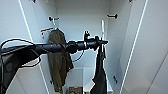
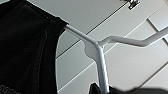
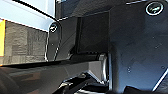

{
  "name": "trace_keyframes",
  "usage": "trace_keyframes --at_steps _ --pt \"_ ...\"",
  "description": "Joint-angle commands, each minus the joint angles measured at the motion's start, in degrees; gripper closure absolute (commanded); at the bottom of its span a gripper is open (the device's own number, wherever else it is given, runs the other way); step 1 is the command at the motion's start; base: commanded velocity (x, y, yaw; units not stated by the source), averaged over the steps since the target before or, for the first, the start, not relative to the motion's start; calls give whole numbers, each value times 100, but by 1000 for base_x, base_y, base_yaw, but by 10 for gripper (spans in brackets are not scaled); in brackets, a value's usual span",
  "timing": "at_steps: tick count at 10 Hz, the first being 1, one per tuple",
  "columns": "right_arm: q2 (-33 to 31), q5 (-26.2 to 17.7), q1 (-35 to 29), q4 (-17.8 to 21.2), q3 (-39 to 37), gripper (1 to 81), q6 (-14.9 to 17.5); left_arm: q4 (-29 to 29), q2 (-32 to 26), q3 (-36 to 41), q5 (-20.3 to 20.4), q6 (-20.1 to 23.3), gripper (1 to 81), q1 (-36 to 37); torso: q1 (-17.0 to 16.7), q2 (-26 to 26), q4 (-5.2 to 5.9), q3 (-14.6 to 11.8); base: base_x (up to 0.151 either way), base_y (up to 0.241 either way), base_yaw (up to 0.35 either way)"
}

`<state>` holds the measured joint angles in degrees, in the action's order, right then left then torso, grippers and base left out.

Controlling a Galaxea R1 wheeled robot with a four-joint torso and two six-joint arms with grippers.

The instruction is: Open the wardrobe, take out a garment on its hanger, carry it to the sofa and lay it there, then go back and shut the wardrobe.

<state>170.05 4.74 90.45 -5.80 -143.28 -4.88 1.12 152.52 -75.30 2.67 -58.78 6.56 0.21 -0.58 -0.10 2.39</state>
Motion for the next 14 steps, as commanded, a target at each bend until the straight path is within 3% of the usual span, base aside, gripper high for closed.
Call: trace_keyframes --at_steps 1,14 --pt "23 -290 -207 9 55 10 31 116 -10 6 304 68 811 966 0 0 0 0 -138 0 0" --pt "23 -290 -172 27 46 10 31 275 -388 253 296 69 811 711 -7 -2 0 -2 -148 0 0"
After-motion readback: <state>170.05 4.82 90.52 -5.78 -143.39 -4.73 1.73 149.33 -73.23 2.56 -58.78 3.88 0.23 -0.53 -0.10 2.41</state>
